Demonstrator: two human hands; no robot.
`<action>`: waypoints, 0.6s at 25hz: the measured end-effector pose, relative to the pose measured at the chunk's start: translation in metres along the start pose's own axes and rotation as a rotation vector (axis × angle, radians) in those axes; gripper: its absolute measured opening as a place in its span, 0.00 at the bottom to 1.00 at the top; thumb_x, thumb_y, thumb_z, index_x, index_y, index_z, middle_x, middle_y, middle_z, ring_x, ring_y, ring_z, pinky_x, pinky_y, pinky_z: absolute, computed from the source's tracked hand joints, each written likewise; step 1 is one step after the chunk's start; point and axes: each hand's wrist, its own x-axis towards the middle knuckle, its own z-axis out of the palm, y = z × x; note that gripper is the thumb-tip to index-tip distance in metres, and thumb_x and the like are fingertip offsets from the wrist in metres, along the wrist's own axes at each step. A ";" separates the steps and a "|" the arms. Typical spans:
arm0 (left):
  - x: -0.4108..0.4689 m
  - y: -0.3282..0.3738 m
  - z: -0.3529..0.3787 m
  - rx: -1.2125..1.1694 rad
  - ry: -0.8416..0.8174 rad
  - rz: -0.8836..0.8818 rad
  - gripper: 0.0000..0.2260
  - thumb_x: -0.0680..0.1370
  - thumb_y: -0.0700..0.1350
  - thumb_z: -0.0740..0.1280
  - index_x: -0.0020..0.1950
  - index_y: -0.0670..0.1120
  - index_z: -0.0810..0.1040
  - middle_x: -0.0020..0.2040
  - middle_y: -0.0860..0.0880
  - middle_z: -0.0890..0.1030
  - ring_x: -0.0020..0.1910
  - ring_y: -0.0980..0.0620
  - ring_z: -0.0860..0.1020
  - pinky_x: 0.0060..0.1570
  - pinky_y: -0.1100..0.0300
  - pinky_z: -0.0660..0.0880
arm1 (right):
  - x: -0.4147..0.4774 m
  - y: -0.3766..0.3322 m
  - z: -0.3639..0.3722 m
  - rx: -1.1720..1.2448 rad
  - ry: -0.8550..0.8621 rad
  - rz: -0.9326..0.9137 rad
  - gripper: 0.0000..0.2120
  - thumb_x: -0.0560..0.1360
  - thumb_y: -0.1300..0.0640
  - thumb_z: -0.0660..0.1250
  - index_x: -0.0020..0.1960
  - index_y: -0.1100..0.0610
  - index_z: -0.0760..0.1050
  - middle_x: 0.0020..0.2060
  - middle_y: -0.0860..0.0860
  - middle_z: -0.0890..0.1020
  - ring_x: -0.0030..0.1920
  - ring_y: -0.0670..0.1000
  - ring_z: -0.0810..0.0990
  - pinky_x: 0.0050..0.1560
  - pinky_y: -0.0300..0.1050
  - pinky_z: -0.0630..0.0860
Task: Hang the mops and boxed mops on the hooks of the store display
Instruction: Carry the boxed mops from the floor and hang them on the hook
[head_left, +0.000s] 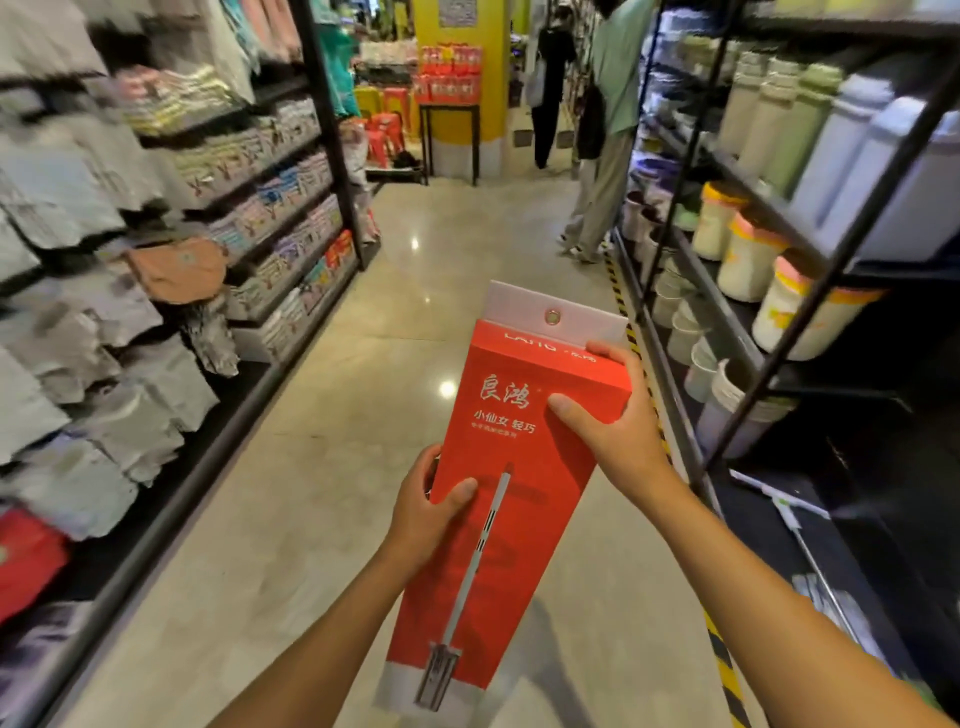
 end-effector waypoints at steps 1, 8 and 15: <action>0.018 -0.003 -0.002 -0.008 0.021 -0.003 0.27 0.67 0.66 0.73 0.64 0.60 0.76 0.58 0.57 0.85 0.57 0.57 0.85 0.54 0.60 0.82 | 0.021 0.006 0.006 0.002 -0.019 0.000 0.37 0.64 0.41 0.79 0.68 0.45 0.69 0.58 0.42 0.81 0.56 0.45 0.84 0.52 0.44 0.82; 0.188 -0.020 0.023 -0.055 -0.022 0.012 0.31 0.65 0.72 0.74 0.65 0.62 0.74 0.59 0.58 0.85 0.57 0.58 0.85 0.51 0.63 0.82 | 0.174 0.053 0.007 -0.041 -0.002 -0.043 0.36 0.64 0.41 0.79 0.68 0.45 0.68 0.59 0.45 0.80 0.57 0.46 0.83 0.55 0.47 0.83; 0.351 -0.009 0.133 -0.106 -0.342 0.013 0.29 0.68 0.65 0.74 0.67 0.57 0.75 0.61 0.52 0.85 0.57 0.52 0.86 0.58 0.49 0.84 | 0.279 0.086 -0.086 -0.184 0.303 0.007 0.36 0.64 0.40 0.80 0.67 0.43 0.68 0.62 0.50 0.80 0.59 0.51 0.83 0.59 0.61 0.81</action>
